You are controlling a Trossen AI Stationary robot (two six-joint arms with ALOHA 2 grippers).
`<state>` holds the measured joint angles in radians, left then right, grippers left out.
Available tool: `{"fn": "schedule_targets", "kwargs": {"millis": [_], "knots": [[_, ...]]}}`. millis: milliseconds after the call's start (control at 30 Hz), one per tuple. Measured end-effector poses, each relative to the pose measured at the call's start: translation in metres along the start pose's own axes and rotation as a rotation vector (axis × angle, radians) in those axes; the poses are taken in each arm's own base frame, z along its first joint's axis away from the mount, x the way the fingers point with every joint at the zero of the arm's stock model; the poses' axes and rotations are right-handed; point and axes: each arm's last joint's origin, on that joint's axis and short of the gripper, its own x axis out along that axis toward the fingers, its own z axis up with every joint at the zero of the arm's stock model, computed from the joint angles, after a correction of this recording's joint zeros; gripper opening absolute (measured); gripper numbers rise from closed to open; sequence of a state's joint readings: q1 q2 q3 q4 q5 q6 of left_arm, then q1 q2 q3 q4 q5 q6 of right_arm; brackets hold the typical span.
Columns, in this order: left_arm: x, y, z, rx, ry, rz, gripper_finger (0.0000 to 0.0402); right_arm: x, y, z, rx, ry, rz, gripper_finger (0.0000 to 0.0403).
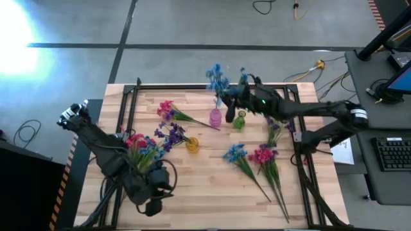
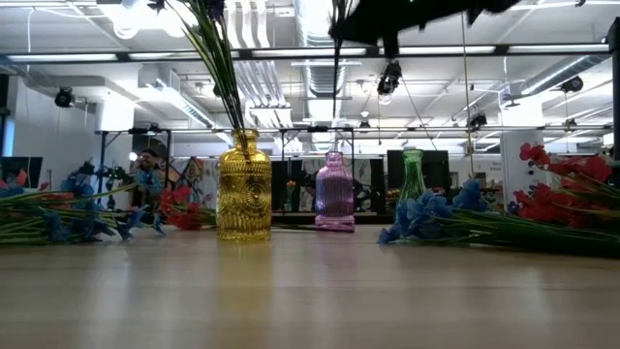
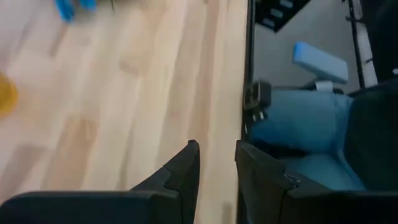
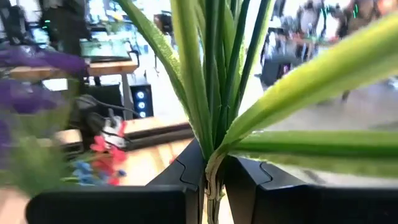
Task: Sort flowers into vase by color
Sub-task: Put the middle blue flowers into the pink vase
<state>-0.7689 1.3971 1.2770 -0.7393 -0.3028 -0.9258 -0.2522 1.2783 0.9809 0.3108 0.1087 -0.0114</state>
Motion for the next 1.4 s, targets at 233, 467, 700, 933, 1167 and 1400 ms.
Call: {"fn": "schedule_targets", "kwargs": {"millis": [233, 467, 700, 933, 1167, 1400], "knots": [[-0.007, 0.005, -0.015, -0.056, 0.061, 0.091, 0.0091, 0.027, -0.02, -0.028, 0.049, 0.038, 0.025, 0.0038], [-0.007, 0.009, -0.017, -0.074, 0.08, 0.134, 0.0091, 0.024, -0.02, -0.029, 0.05, 0.077, 0.031, 0.0038], [-0.007, 0.01, -0.018, -0.076, 0.077, 0.148, 0.0091, 0.016, -0.02, -0.023, 0.046, 0.073, 0.031, 0.0038], [-0.007, 0.01, -0.018, -0.147, 0.082, 0.146, 0.0091, 0.013, -0.02, -0.033, 0.03, 0.101, 0.028, 0.0038], [-0.007, 0.009, -0.019, -0.227, 0.107, 0.137, 0.0091, 0.012, -0.02, -0.037, 0.026, 0.067, 0.024, 0.0038], [-0.008, 0.01, -0.019, -0.247, 0.104, 0.152, 0.0091, 0.01, -0.021, -0.046, 0.004, 0.048, 0.005, 0.0038]]}}
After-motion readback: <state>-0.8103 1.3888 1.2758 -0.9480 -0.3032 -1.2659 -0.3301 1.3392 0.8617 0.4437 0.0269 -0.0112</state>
